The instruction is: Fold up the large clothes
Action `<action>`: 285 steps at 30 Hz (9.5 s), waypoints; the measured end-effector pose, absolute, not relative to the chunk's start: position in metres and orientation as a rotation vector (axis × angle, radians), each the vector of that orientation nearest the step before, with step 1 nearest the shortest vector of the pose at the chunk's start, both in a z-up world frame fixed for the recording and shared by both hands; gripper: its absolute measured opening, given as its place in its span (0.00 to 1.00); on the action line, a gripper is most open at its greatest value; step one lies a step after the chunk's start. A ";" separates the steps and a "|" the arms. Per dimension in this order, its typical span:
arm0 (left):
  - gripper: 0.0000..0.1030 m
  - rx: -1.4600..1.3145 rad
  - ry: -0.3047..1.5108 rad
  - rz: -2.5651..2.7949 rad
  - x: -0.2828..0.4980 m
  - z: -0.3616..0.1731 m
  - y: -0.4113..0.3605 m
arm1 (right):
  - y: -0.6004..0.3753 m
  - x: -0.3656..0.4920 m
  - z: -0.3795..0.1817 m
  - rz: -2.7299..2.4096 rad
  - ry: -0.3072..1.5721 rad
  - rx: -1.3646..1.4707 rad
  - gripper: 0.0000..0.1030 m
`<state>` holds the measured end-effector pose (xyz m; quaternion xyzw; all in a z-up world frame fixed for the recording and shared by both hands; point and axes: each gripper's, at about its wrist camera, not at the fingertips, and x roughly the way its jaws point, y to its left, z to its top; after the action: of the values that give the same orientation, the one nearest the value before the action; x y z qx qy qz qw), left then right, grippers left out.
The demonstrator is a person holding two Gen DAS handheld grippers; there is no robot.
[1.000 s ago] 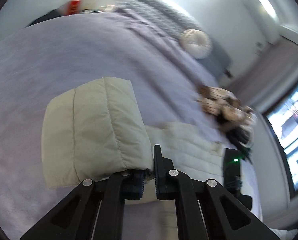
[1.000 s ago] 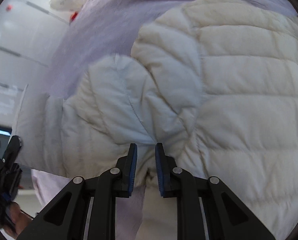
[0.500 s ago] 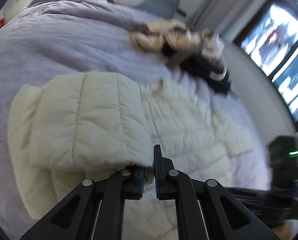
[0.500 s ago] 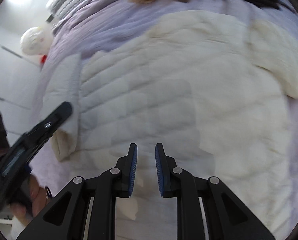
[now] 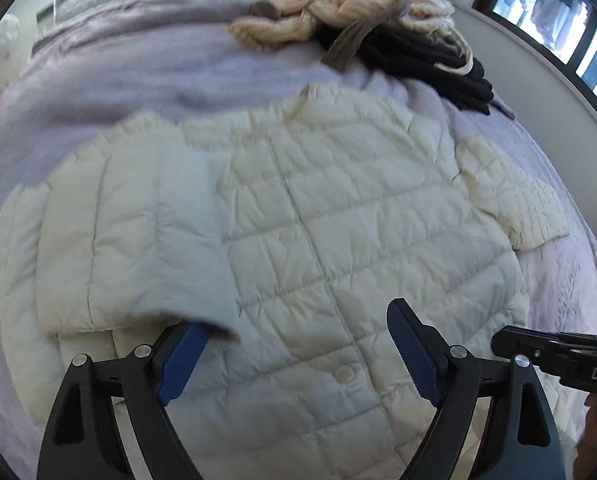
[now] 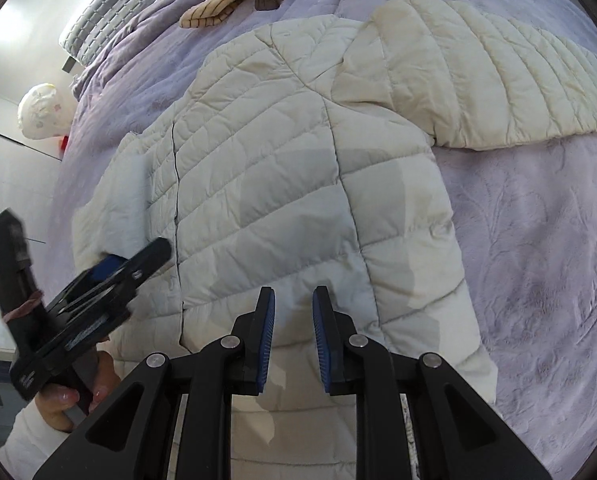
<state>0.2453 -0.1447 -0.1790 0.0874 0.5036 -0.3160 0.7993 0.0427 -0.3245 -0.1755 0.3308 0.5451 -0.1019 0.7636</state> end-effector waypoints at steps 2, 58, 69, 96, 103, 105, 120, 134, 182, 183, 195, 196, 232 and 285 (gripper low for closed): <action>0.86 0.201 1.088 -0.681 0.244 -0.177 -0.147 | -0.325 0.047 -0.176 -0.219 1.187 0.712 0.21; 0.86 0.148 1.119 -0.072 0.316 -0.211 0.038 | -0.072 0.163 -0.169 -0.020 0.846 -0.617 0.84; 0.86 0.199 1.118 -0.090 0.317 -0.218 0.028 | -0.136 0.178 -0.173 -0.254 0.885 -0.170 0.04; 0.86 0.153 1.070 -0.037 0.343 -0.192 0.038 | -0.312 0.112 -0.144 -0.278 0.876 0.722 0.12; 0.86 0.219 1.091 -0.038 0.343 -0.220 0.032 | -0.333 0.086 -0.214 -0.336 0.948 0.877 0.03; 0.86 0.229 1.091 -0.039 0.343 -0.221 0.031 | -0.336 0.080 -0.215 -0.333 0.924 0.910 0.03; 0.86 0.202 1.086 -0.099 0.319 -0.153 0.014 | -0.369 0.022 -0.174 -0.376 0.905 0.987 0.09; 0.86 0.240 1.191 -0.350 0.225 -0.134 -0.112 | -0.406 -0.059 -0.176 -0.411 0.931 1.111 0.57; 0.86 0.275 1.224 -0.481 0.173 -0.152 -0.262 | -0.619 -0.091 -0.239 -0.354 0.405 1.650 0.84; 0.86 0.270 1.221 -0.476 0.175 -0.151 -0.259 | -0.620 -0.091 -0.240 -0.350 0.390 1.668 0.84; 0.86 0.254 1.203 -0.387 0.201 -0.145 -0.218 | -0.610 -0.067 -0.208 -0.234 0.331 1.654 0.07; 0.86 0.250 1.202 -0.384 0.203 -0.144 -0.214 | -0.607 -0.063 -0.203 -0.217 0.331 1.641 0.07; 0.86 0.060 1.177 -0.205 0.262 -0.146 -0.055 | -0.306 0.180 -0.188 0.074 1.051 0.756 0.19; 0.86 -0.575 1.328 -0.584 0.338 -0.195 -0.019 | -0.316 0.097 -0.174 0.076 1.142 0.885 0.74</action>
<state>0.3385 -0.0190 -0.1949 -0.2590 0.5986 -0.2632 0.7108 0.0972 -0.3164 -0.1741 0.4049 0.5224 0.0347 0.7496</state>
